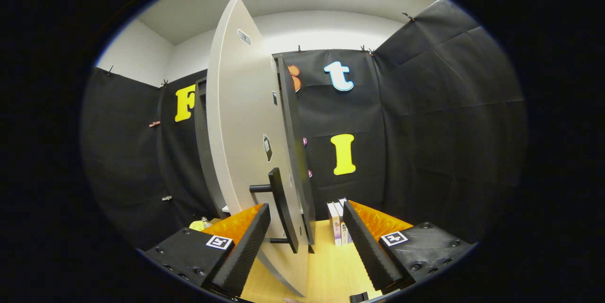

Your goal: Open the shoe cabinet door, grab the shoes and put them into the shoe cabinet, then close the shoe cabinet door.

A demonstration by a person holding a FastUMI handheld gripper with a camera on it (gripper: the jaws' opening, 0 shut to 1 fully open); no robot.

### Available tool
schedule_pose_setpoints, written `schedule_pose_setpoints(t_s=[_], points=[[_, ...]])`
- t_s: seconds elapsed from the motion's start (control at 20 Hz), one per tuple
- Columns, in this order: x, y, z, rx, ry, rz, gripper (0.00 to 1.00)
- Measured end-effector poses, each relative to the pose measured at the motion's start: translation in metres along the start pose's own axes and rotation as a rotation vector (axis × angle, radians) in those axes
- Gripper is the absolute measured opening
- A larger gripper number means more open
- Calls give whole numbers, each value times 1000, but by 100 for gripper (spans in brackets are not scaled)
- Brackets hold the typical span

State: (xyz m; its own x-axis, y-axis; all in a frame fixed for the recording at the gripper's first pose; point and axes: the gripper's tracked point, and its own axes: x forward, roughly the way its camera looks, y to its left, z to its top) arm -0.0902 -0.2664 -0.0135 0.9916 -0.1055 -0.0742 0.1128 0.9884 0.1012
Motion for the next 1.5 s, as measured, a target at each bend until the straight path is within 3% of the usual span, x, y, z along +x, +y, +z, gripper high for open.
schedule_pose_setpoints(t_s=[0.5,1.25,1.5], points=[[6,45,-15,15,1,43,97],[47,165,-42,44,-8,35,97],[72,215,-49,24,-17,78,97]])
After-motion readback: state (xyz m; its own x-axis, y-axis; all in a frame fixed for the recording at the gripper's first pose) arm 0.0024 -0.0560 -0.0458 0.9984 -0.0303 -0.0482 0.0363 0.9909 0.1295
